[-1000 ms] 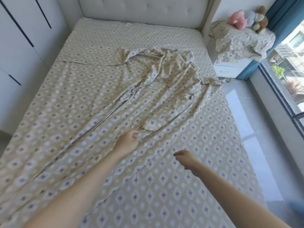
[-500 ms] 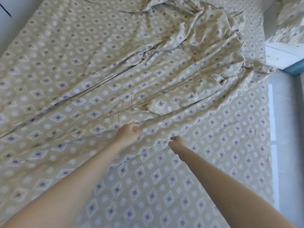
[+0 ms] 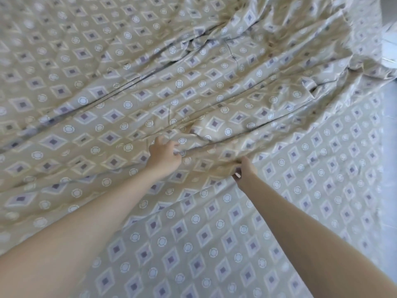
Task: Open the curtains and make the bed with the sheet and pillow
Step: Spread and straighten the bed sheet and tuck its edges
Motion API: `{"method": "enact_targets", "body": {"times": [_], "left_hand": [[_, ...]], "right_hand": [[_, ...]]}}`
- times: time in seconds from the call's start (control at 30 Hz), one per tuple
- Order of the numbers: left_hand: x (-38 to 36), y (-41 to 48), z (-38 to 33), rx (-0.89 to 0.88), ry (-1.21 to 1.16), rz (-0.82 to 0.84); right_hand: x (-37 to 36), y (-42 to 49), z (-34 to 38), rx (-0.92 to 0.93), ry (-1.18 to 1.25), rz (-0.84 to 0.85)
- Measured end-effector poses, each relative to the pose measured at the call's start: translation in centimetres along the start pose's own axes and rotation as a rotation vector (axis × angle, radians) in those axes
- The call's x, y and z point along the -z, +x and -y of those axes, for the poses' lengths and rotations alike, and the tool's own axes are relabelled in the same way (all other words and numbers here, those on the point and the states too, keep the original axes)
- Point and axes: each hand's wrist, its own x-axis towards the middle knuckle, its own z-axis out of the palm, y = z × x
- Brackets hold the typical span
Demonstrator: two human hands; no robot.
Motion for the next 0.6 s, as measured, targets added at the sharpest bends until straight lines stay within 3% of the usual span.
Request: {"method": "enact_targets", "body": {"times": [0.27,0.6], "left_hand": [[1.8,-3.8,-3.8,-0.058,0.032,0.133],[1.9,-13.4,-10.7,-0.216,0.078,0.251]], "right_hand": [[6.3,-5.5,-1.6,-0.053,-0.042,-0.022],[15.9,-14.8,-0.1,0.007,0.002,0.229]]}}
